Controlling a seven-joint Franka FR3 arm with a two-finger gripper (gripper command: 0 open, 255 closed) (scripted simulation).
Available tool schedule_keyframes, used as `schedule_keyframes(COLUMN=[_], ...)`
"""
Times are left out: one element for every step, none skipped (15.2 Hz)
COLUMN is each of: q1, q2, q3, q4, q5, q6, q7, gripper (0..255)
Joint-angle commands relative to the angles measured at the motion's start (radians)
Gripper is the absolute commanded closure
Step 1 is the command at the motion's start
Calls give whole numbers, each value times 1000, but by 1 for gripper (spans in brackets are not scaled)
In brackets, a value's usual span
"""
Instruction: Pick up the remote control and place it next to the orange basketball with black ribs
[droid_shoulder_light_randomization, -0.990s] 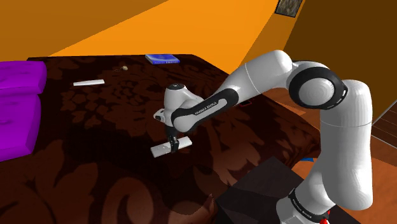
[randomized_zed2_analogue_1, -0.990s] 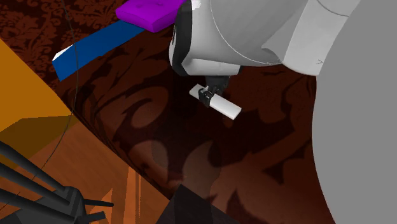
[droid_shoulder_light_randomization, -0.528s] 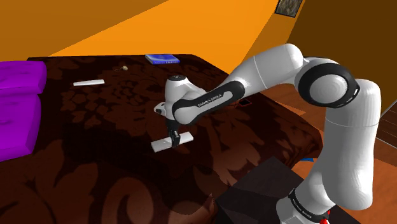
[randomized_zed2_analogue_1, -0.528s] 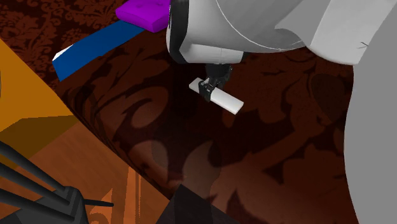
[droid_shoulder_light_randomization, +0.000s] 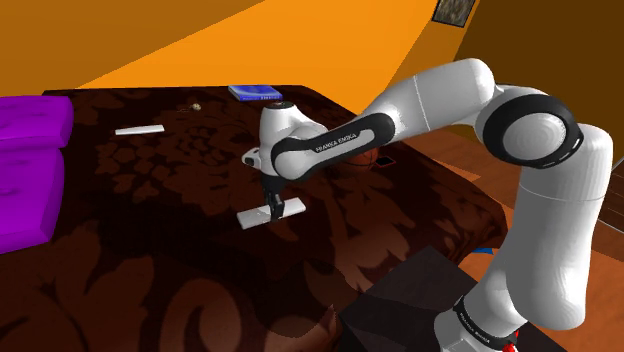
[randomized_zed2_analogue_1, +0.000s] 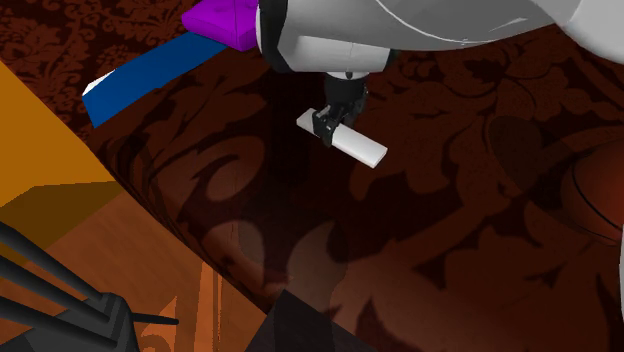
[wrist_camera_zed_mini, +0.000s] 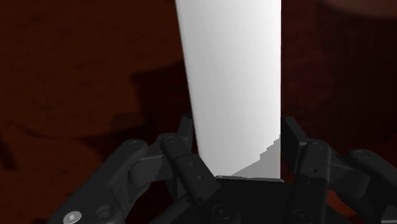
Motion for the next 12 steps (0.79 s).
schedule_keyframes(q1=[-1, -2, -2, -2, -3, -3, -4, -4, -4, -5, -5, -5], q2=[-15, -22, -29, -35, -41, -47, -53, -58, -64, -69, -74, -79], q3=[2, 2, 3, 4, 4, 5, 5, 6, 6, 7, 7, 7], q4=[6, 11, 16, 21, 26, 32, 38, 44, 50, 56, 63, 70], q5=[3, 5, 7, 8, 9, 11, 12, 14, 15, 16, 17, 18], q6=[-22, -33, -44, -55, -67, -78, -90, -101, -113, -124, -136, -148], q7=[-2, -3, -4, -5, -5, -6, -7, -8, -8, -9, -10, -10], gripper=[255, 255, 255, 255, 255, 255, 255, 255, 255, 255, 255, 255])
